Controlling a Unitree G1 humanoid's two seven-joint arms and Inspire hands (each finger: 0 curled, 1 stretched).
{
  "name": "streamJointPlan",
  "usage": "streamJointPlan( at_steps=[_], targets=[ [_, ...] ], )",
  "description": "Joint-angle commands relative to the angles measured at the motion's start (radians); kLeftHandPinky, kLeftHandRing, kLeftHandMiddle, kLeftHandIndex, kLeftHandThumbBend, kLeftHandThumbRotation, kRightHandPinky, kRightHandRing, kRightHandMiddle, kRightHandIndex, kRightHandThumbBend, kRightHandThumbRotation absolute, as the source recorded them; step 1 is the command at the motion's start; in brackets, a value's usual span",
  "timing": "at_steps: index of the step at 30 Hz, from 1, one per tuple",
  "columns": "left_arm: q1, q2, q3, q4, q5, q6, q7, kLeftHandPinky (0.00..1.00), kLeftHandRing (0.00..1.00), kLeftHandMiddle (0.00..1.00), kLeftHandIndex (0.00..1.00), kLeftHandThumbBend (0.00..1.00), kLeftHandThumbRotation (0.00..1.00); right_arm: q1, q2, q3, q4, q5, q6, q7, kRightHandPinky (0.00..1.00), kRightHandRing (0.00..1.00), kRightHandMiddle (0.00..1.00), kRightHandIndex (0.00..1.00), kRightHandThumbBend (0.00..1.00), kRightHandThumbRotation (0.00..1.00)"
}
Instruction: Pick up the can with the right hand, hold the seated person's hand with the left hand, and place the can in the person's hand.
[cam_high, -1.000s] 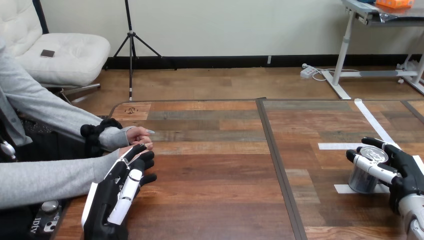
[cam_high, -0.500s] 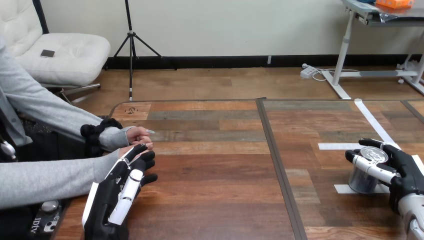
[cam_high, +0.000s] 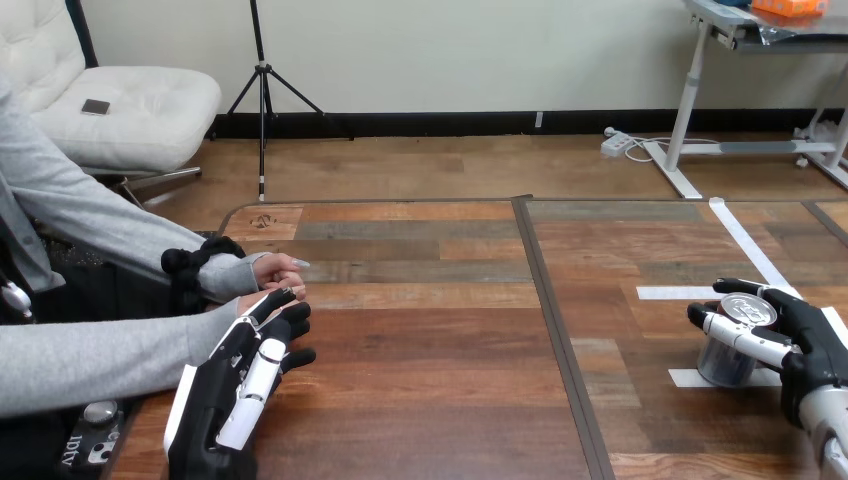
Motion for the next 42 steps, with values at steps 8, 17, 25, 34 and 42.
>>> streamJointPlan(
  at_steps=[8,17,25,34,42],
  targets=[
    [-0.061,0.002,0.004,-0.039,0.005,-0.008,0.008,0.72,0.83,0.79,0.81,0.45,0.65,-0.022,-0.042,0.048,-0.041,-0.052,-0.016,0.006,0.59,0.59,0.63,0.68,0.73,0.0],
    [-0.063,0.001,0.002,-0.037,0.008,-0.013,0.015,0.72,0.82,0.79,0.81,0.47,0.66,-0.023,-0.062,0.064,-0.039,-0.078,-0.03,-0.003,0.56,0.55,0.59,0.64,0.76,0.0],
    [-0.067,0.0,0.004,-0.026,0.003,-0.025,0.012,0.72,0.82,0.79,0.8,0.48,0.66,-0.026,-0.078,0.098,-0.045,-0.132,-0.021,-0.072,0.5,0.52,0.55,0.57,0.79,0.0],
    [-0.066,0.001,0.003,-0.03,0.009,-0.026,0.018,0.72,0.82,0.79,0.8,0.47,0.67,-0.021,-0.082,0.098,-0.048,-0.133,-0.058,-0.087,0.38,0.44,0.48,0.51,0.79,0.0],
    [-0.062,0.001,0.002,-0.039,0.013,-0.022,0.027,0.71,0.82,0.79,0.8,0.45,0.67,-0.022,-0.091,0.113,-0.046,-0.157,-0.07,-0.112,0.37,0.42,0.45,0.48,0.8,0.0]
  ],
)
